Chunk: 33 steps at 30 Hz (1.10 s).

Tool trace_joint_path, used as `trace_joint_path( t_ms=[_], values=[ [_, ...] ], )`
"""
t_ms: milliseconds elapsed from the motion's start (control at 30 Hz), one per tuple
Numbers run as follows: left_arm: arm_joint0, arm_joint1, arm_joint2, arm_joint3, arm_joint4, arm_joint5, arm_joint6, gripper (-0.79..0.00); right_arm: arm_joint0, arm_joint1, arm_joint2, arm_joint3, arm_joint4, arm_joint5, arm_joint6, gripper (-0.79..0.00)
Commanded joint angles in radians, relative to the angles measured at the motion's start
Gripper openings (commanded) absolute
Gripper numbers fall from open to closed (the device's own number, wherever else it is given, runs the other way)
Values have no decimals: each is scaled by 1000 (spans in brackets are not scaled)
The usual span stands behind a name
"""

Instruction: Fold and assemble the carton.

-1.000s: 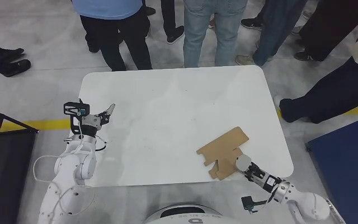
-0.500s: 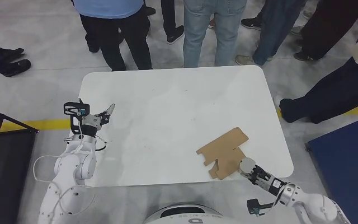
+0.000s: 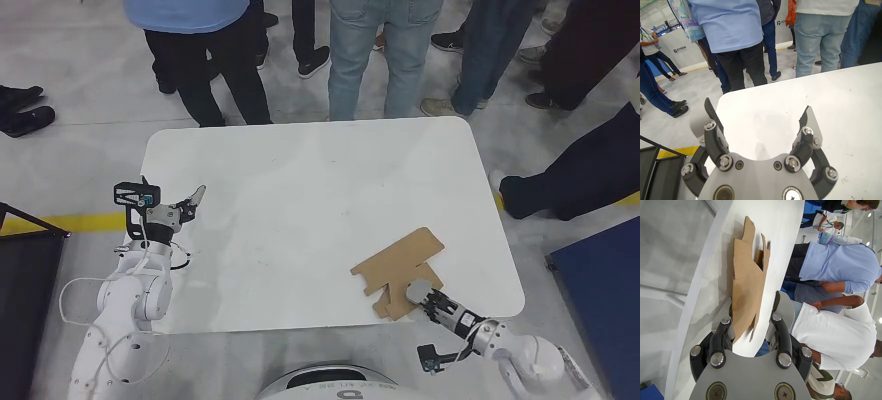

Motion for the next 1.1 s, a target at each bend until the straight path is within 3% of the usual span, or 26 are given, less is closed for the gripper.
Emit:
trace_joint_path(
  t_ms=[0, 33, 67, 133, 567, 1067],
  values=[
    [0, 0, 0, 0, 0, 0, 0, 0, 17, -2, -24, -9, -13, -22, 37, -419],
    [0, 0, 0, 0, 0, 0, 0, 0, 26, -3, -39, -13, -19, -35, 55, -449],
    [0, 0, 0, 0, 0, 0, 0, 0, 36, -4, -53, -16, -22, -47, 69, -533],
    [0, 0, 0, 0, 0, 0, 0, 0, 60, -8, -74, -17, -4, -69, 105, -785],
    [0, 0, 0, 0, 0, 0, 0, 0, 37, -18, -6, -117, 478, 67, 80, -785],
    [0, 0, 0, 0, 0, 0, 0, 0, 40, -19, -3, -118, 483, 69, 86, -785]
  ],
)
